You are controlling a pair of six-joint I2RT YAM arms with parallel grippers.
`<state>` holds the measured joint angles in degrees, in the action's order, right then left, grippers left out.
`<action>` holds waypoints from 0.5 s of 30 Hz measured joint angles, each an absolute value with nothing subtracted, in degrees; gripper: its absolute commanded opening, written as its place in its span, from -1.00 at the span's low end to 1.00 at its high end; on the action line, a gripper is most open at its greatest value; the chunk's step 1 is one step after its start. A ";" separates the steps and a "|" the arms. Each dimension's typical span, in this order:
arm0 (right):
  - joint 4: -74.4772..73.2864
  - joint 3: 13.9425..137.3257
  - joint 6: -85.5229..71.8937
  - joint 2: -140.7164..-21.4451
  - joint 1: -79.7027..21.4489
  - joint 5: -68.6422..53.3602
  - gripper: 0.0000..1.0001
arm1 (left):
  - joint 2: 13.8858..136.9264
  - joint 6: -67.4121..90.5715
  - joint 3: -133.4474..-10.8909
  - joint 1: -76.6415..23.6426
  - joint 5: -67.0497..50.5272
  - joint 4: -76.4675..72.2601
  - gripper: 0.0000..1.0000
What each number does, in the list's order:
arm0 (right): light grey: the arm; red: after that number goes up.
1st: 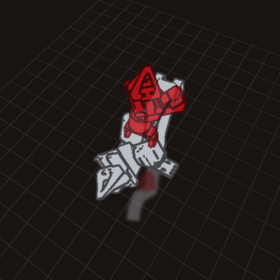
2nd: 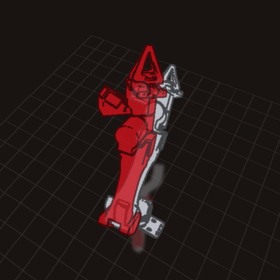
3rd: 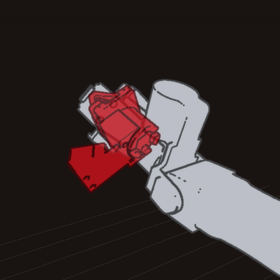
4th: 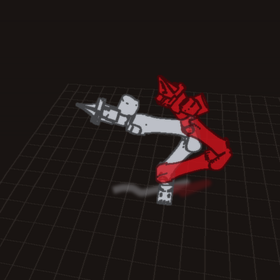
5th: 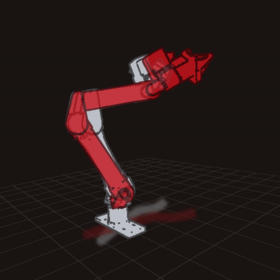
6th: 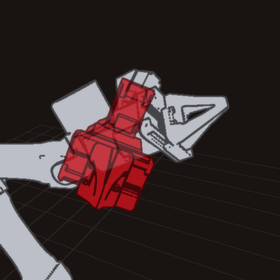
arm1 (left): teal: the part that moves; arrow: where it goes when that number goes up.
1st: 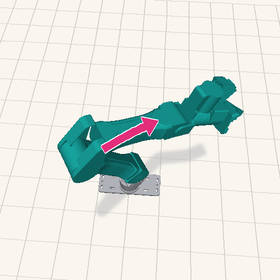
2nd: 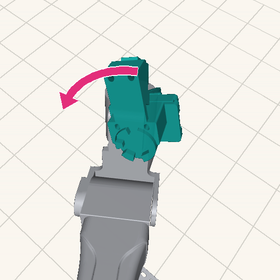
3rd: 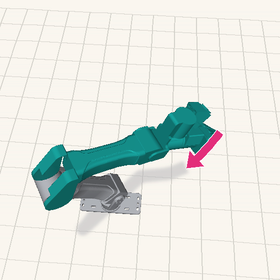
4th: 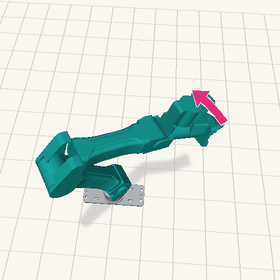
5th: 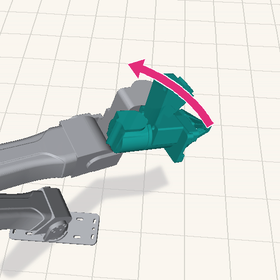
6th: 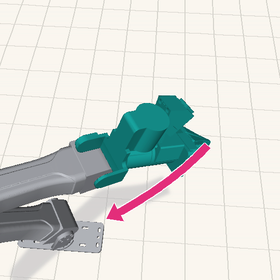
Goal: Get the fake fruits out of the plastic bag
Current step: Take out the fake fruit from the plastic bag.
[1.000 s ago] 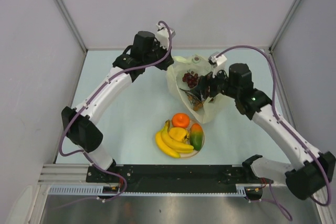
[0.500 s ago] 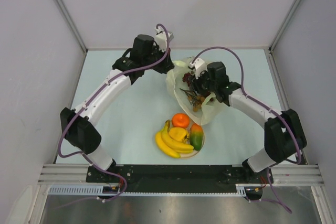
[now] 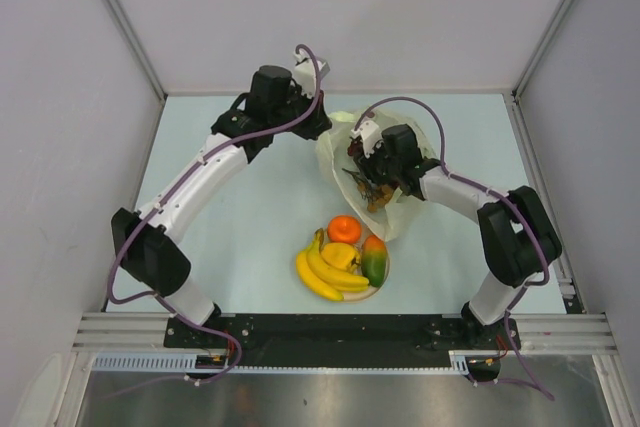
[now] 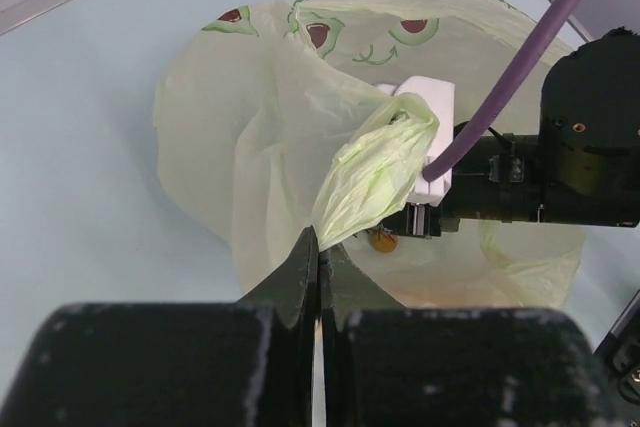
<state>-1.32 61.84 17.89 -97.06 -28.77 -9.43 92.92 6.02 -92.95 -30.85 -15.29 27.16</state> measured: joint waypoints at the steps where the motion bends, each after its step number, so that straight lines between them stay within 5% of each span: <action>1: -1.30 61.84 17.87 -97.21 -28.71 -9.41 -0.08 | 92.77 6.02 -92.95 -30.89 -15.27 27.07 -0.99; 5: -0.30 61.84 17.89 -98.52 -28.36 -9.30 -0.09 | 92.55 6.02 -92.95 -30.94 -15.22 26.83 -1.00; 9: 0.84 61.82 18.24 -100.40 -28.23 -8.75 -0.42 | 92.49 6.00 -92.82 -31.00 -15.18 26.59 -0.99; 15: 1.23 61.78 18.79 -101.03 -27.88 -8.19 -0.56 | 92.07 5.98 -91.81 -31.00 -14.98 26.15 -0.99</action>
